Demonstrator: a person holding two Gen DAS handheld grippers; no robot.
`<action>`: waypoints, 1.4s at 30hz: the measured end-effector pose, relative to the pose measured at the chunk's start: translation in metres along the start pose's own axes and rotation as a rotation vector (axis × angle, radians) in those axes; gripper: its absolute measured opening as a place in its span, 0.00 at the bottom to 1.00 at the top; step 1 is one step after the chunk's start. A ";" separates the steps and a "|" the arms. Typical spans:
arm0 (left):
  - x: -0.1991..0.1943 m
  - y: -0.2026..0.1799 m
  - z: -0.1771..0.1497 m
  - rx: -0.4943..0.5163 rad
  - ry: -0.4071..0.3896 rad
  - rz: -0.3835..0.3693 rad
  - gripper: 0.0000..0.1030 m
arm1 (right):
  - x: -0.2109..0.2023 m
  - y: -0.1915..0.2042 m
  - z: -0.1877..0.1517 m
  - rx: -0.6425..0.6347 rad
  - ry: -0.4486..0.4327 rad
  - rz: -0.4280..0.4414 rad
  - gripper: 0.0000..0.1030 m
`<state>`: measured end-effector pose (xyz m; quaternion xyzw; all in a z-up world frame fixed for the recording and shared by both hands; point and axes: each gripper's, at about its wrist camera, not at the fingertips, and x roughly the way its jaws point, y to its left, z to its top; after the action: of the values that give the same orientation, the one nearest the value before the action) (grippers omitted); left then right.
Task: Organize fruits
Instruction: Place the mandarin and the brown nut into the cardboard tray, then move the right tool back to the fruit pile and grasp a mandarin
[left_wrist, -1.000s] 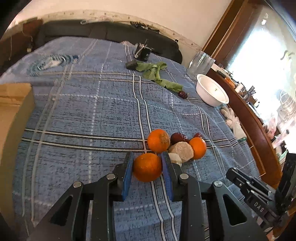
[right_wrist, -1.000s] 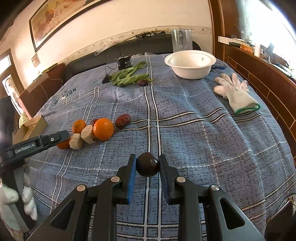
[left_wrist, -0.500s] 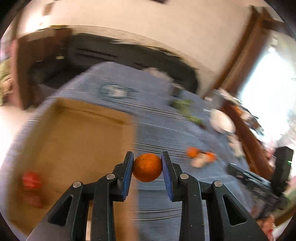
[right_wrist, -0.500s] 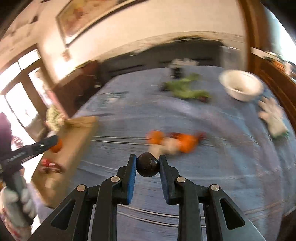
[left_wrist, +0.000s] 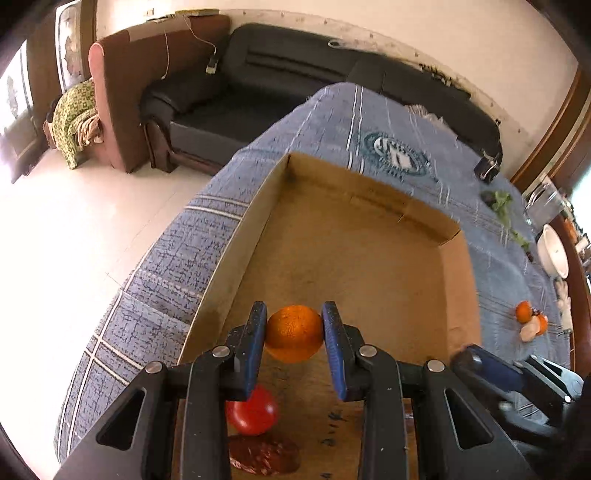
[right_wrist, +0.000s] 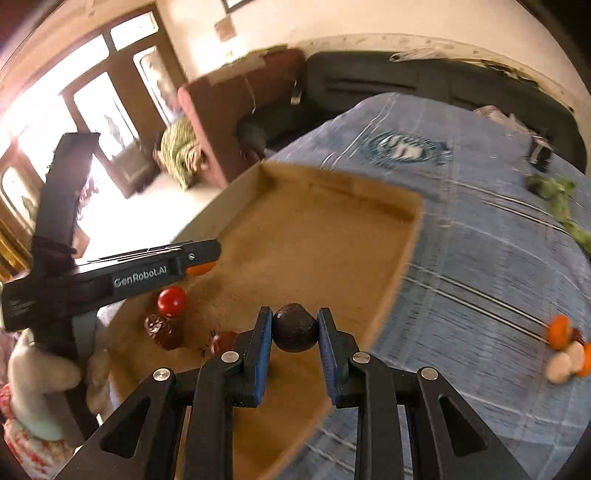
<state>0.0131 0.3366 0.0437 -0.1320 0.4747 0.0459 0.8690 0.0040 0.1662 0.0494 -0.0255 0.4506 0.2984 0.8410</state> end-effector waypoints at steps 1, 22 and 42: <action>0.003 0.000 0.000 -0.002 0.006 -0.002 0.29 | 0.011 0.005 0.002 -0.007 0.015 -0.008 0.27; -0.029 0.012 -0.004 -0.090 -0.060 -0.064 0.44 | 0.020 0.013 0.007 -0.025 0.002 -0.018 0.40; -0.048 -0.187 -0.086 0.207 0.036 -0.381 0.67 | -0.134 -0.188 -0.091 0.397 -0.158 -0.211 0.51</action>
<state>-0.0447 0.1352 0.0738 -0.1302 0.4589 -0.1705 0.8622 -0.0209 -0.0811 0.0566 0.1167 0.4282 0.1153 0.8887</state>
